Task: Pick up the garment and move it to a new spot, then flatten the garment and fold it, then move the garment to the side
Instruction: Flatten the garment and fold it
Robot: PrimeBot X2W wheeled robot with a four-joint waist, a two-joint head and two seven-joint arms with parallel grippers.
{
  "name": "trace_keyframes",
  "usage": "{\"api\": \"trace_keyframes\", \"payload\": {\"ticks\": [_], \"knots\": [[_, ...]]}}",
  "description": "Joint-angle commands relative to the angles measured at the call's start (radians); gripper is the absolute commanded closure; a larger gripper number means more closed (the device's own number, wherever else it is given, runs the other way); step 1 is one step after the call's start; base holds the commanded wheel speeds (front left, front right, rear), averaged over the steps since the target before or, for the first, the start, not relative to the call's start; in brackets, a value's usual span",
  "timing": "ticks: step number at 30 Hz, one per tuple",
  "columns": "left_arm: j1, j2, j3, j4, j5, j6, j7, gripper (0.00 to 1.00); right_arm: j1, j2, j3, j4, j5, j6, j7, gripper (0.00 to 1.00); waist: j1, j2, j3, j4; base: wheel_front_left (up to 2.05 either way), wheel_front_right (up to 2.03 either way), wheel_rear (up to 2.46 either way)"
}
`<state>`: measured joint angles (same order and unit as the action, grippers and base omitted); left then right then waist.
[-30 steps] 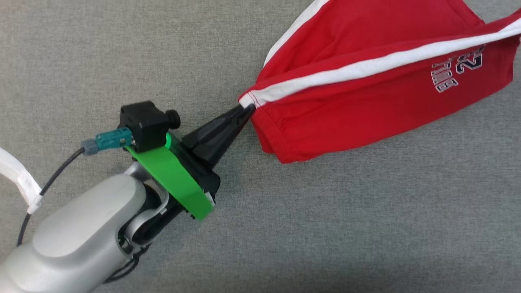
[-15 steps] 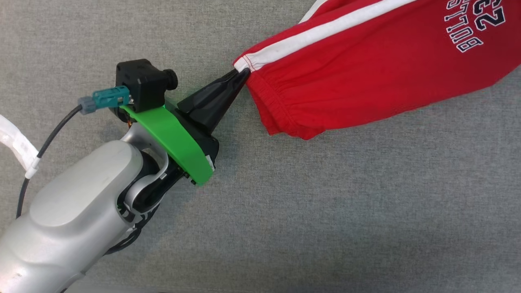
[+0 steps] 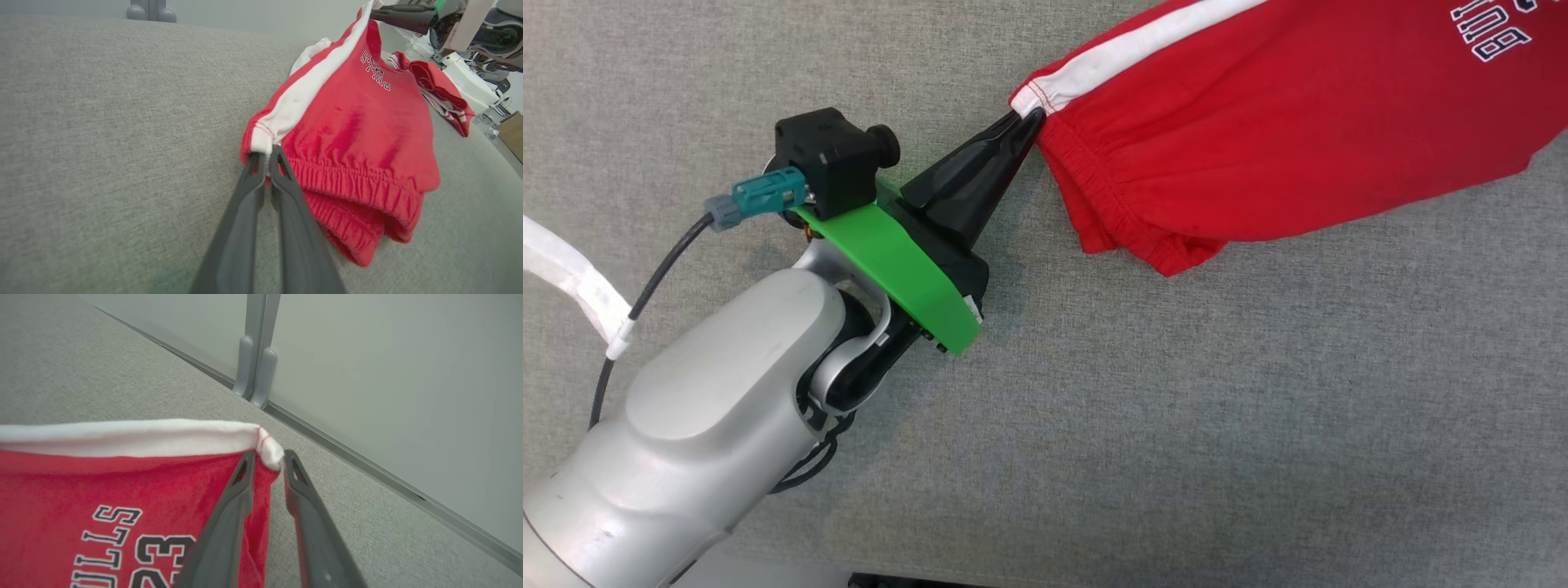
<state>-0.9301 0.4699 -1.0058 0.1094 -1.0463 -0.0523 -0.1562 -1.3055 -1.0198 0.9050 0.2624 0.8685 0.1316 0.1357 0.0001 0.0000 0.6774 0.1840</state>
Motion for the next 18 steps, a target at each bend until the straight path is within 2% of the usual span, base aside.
{"api": "trace_keyframes", "payload": {"ticks": [1,3,4,7,11,15,18], "knots": [[-0.017,-0.007,-0.002,0.010,0.019,0.008,-0.009,0.75,-0.015,-0.003,0.010,0.017,0.008,-0.002,-0.026,0.00,-0.0001,0.0000,0.002,0.002,0.00,0.00,0.00],[-0.025,-0.013,-0.012,0.022,0.045,0.012,-0.021,0.31,-0.017,-0.006,0.029,0.033,0.019,-0.002,-0.056,0.00,-0.0001,0.0000,0.001,0.001,0.00,0.00,0.00],[-0.024,-0.017,-0.016,0.028,0.050,0.014,-0.026,0.00,-0.019,-0.010,0.037,0.041,0.023,-0.002,-0.072,0.00,-0.0001,0.0000,-0.001,0.000,0.00,0.00,0.00],[-0.016,-0.024,-0.015,0.044,0.081,0.032,-0.051,0.00,-0.009,-0.024,0.056,0.053,0.039,-0.002,-0.124,0.00,-0.0001,0.0000,-0.013,-0.005,0.00,0.00,0.00],[0.030,-0.023,-0.005,0.042,0.125,0.085,-0.085,0.00,0.050,-0.052,0.055,0.052,0.088,-0.002,-0.220,0.00,-0.0001,0.0000,-0.047,-0.018,0.00,0.00,0.00],[0.116,-0.041,0.061,0.009,0.167,0.193,-0.107,0.00,0.161,-0.099,0.038,0.046,0.152,-0.002,-0.318,0.00,-0.0001,0.0000,-0.100,-0.024,0.00,0.00,0.00],[0.207,-0.079,0.160,-0.044,0.241,0.281,-0.109,0.00,0.283,-0.127,0.018,0.035,0.190,-0.002,-0.376,0.00,-0.0001,0.0000,-0.141,-0.023,0.00,0.00,0.00]]}}
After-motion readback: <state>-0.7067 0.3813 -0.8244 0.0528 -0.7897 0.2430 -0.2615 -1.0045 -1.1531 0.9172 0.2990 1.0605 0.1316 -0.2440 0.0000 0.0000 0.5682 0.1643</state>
